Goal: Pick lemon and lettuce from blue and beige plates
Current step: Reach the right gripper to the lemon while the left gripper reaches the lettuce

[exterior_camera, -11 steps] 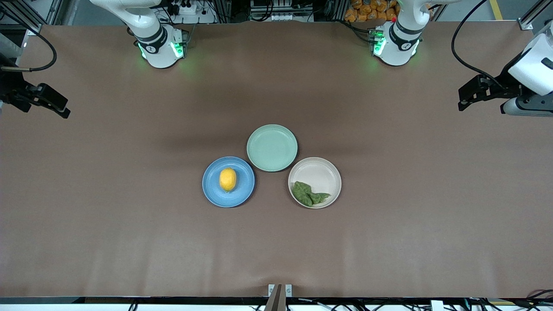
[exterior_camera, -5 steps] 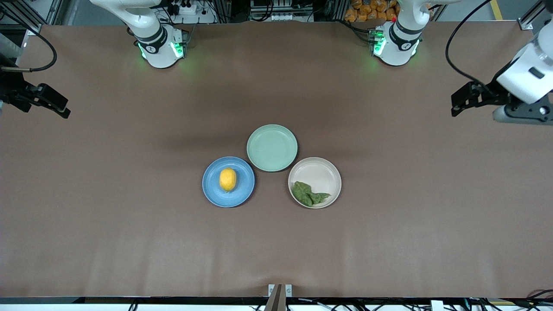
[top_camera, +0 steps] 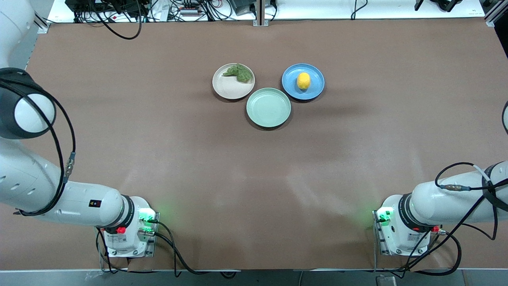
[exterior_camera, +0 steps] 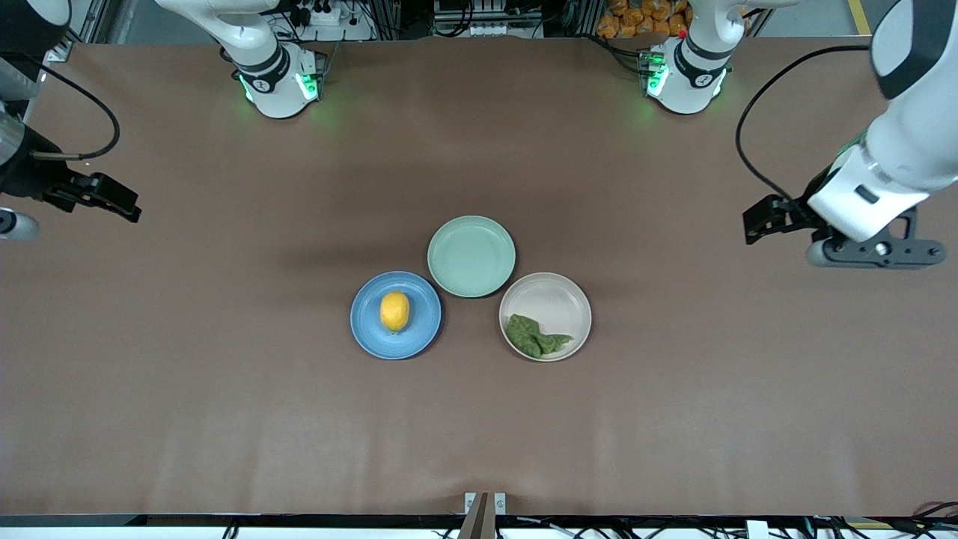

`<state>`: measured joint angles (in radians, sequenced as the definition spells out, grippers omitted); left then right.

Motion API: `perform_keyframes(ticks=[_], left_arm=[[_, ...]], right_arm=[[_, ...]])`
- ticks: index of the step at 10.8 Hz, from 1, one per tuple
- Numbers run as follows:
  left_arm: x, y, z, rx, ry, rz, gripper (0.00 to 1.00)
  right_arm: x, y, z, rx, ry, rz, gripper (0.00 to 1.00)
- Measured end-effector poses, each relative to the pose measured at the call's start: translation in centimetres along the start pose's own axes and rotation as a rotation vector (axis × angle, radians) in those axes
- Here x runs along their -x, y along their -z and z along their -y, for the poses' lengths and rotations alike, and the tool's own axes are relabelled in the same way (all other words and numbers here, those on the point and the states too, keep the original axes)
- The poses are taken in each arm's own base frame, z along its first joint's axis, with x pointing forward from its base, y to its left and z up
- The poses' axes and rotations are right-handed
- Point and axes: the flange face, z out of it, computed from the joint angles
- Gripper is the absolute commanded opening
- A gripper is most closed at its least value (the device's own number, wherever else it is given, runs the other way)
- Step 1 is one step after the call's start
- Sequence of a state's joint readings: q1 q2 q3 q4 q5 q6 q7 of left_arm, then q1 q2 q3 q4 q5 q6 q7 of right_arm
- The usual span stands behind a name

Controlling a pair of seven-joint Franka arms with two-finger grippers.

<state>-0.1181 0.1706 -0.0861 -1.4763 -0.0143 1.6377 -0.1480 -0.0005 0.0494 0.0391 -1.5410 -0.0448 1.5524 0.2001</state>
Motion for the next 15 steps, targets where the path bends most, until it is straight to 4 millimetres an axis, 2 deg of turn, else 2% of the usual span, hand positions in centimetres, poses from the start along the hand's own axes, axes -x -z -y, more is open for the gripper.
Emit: perform_keyframes(ticks=[3, 8, 11, 13, 15], left_arm=[[-2.3, -5.8, -1.2, 0.076, 0.007, 0.072, 1.00], [-5.2, -14.3, -4.6, 0.095, -0.017, 0.104, 1.00], [-6.0, -17.7, -6.5, 0.094, 0.054, 0.102, 1.00], [-6.0, -19.7, -9.1, 0.090, 0.103, 0.108, 1.00], [-6.3, -21.8, -11.5, 0.097, 0.173, 0.079, 1.00]], right_arm=[[-1.9, -4.4, 0.8, 0.012, 0.008, 0.079, 1.00], [-4.6, -11.7, 4.6, -0.061, 0.036, 0.180, 1.00], [-5.3, -13.2, 8.8, -0.095, 0.063, 0.130, 1.00], [-5.6, -14.5, 12.0, -0.120, 0.085, 0.096, 1.00], [-5.9, -17.0, 16.4, -0.132, 0.100, 0.051, 1.00]])
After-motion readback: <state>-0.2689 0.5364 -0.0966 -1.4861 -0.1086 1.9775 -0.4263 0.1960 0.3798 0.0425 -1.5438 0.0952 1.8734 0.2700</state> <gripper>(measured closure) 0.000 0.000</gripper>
